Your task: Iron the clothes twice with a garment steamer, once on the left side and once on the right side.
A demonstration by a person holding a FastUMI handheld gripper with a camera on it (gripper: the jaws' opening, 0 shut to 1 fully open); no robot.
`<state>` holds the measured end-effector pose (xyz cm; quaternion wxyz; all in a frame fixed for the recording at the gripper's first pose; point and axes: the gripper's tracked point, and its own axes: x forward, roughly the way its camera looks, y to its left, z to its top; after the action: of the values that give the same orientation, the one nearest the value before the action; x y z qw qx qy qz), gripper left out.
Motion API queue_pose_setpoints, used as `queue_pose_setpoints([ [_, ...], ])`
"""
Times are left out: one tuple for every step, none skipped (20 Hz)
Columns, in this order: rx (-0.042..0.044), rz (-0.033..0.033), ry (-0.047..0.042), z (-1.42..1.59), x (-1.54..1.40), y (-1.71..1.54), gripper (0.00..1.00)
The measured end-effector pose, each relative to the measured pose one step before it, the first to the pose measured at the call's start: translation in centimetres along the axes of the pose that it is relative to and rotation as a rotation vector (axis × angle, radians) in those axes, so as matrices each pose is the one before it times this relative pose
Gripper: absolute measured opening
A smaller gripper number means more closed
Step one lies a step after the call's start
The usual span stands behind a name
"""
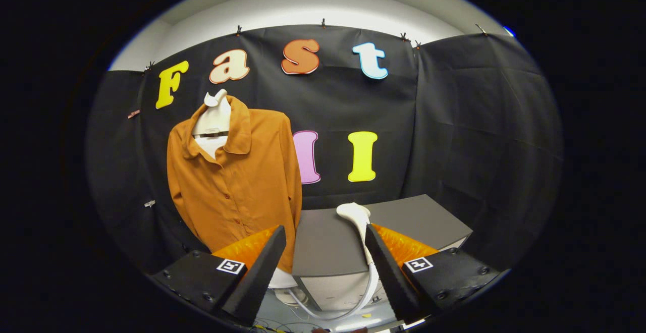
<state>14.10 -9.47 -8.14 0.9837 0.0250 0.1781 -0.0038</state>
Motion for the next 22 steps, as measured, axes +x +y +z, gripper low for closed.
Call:
queue_pose_setpoints([
  [-0.00794, 0.00519, 0.03115, -0.372, 1.147, -0.779, 0.99],
  [-0.0077, 0.00414, 0.02848, -0.421, 1.232, -0.783, 0.99],
  [-0.006, 0.00192, 0.03084, -0.375, 1.367, -0.847, 0.99],
  [-0.00177, 0.00397, 0.03312, -0.665, 1.454, -0.836, 0.99],
  [0.00315, -0.00357, 0.03849, -0.672, 1.279, -0.802, 0.99],
  [0.00453, 0.00007, 0.03639, -0.785, 1.459, -0.821, 0.99],
  [0.00748, -0.00881, 0.04, -0.839, 1.438, -1.01, 0.99],
  [0.01139, -0.00066, 0.03282, -0.76, 1.455, -0.903, 0.99],
  [0.01619, -0.00507, 0.03328, -0.552, 1.605, -0.831, 0.99],
  [0.0127, 0.00017, 0.04099, -0.692, 1.389, -0.742, 0.99],
  [0.01629, 0.00208, 0.03301, -0.632, 1.388, -0.475, 0.99],
  [0.01275, 0.01062, 0.03531, -0.718, 1.31, -0.153, 0.99],
  [0.01181, 0.01417, 0.03539, -0.623, 1.156, -0.166, 0.99],
  [0.01262, 0.01406, 0.03243, -0.809, 0.907, -0.109, 0.99],
  [0.00822, 0.00726, 0.02952, -0.429, 0.774, -0.176, 0.98],
  [0.00753, 0.0035, 0.02213, -0.232, 0.922, -0.192, 0.96],
  [0.00423, 0.0, 0.02013, -0.214, 0.864, -0.275, 0.9],
  [-0.00229, -0.00313, 0.01634, -0.238, 0.768, -0.2, 0.9],
  [0.00261, 0.00284, 0.01257, -0.088, 0.724, -0.01, 0.9],
  [-0.00255, -0.00215, 0.01993, -0.599, 0.752, -0.134, 0.79],
  [-0.00565, 0.00704, 0.0237, -0.324, 0.061, 0.044, 0.67],
  [-0.00352, -0.00675, 0.0317, -0.976, 1.121, 0.168, 0.55],
])
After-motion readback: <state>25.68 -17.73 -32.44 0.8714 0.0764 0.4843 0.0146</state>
